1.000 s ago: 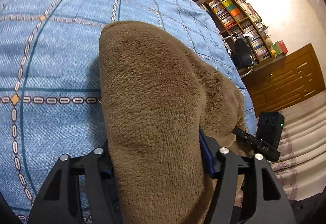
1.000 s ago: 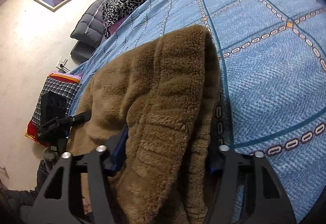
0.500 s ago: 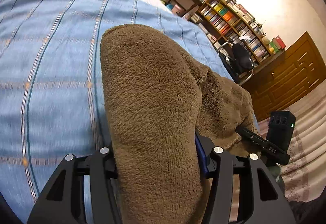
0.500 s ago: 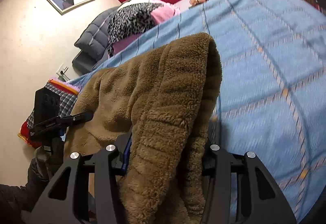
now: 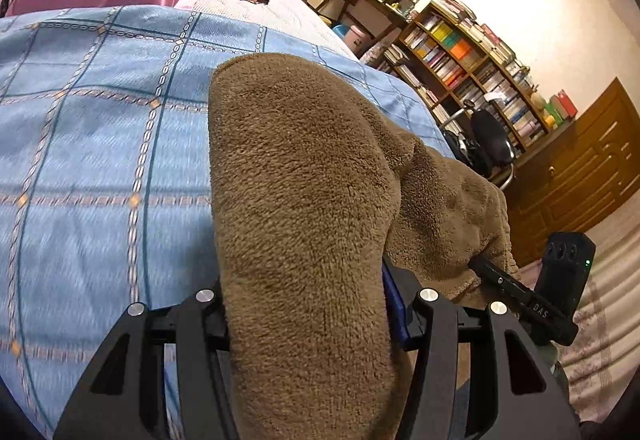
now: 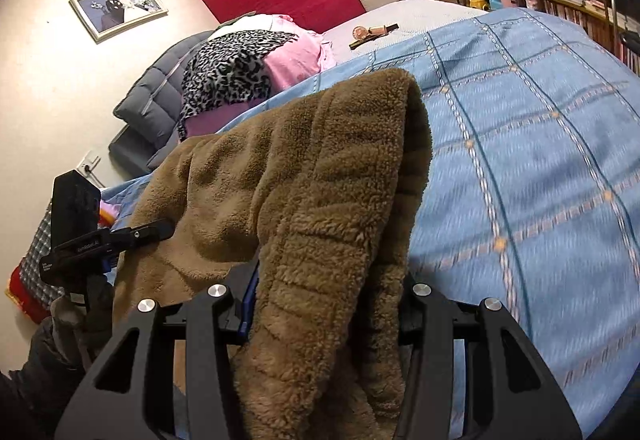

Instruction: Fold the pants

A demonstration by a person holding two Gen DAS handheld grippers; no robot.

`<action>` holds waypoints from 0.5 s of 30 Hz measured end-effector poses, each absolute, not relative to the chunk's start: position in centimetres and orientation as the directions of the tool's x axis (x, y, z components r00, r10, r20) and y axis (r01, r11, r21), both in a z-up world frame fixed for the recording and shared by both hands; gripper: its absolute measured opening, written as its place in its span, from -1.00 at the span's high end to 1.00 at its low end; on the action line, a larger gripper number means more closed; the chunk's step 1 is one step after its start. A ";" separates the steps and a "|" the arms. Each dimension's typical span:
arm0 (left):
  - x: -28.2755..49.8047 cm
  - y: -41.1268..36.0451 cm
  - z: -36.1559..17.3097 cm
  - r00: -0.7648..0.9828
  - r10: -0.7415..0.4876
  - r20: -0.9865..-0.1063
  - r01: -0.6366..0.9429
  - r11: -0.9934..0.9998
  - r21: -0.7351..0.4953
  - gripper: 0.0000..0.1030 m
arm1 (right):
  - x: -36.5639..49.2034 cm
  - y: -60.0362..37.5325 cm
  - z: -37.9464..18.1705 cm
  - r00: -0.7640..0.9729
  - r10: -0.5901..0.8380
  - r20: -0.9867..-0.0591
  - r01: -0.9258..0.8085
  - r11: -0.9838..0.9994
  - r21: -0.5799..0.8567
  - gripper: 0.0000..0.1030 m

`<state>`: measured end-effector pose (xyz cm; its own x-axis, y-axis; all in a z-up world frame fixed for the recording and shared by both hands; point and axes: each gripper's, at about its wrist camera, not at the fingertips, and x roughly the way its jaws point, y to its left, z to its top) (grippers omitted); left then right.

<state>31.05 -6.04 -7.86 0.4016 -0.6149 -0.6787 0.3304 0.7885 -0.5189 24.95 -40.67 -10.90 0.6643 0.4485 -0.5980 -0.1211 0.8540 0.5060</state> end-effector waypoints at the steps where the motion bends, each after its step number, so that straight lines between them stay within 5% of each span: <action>1: 31.9 -6.4 -8.2 0.403 -0.613 -0.679 0.328 0.790 -0.519 -0.05 | 26.0 -40.9 -11.2 0.664 0.445 -0.601 -0.120 0.857 0.501 0.07; 9: 36.2 -8.3 -12.0 0.404 -0.573 -0.713 0.306 0.819 -0.485 -0.10 | 30.8 -41.8 -15.3 0.630 0.418 -0.655 -0.077 0.872 0.483 0.05; 15: 36.5 -8.3 -13.2 0.429 -0.529 -0.732 0.285 0.849 -0.446 -0.46 | 31.1 -42.4 -16.2 0.633 0.399 -0.663 -0.045 0.874 0.483 -0.14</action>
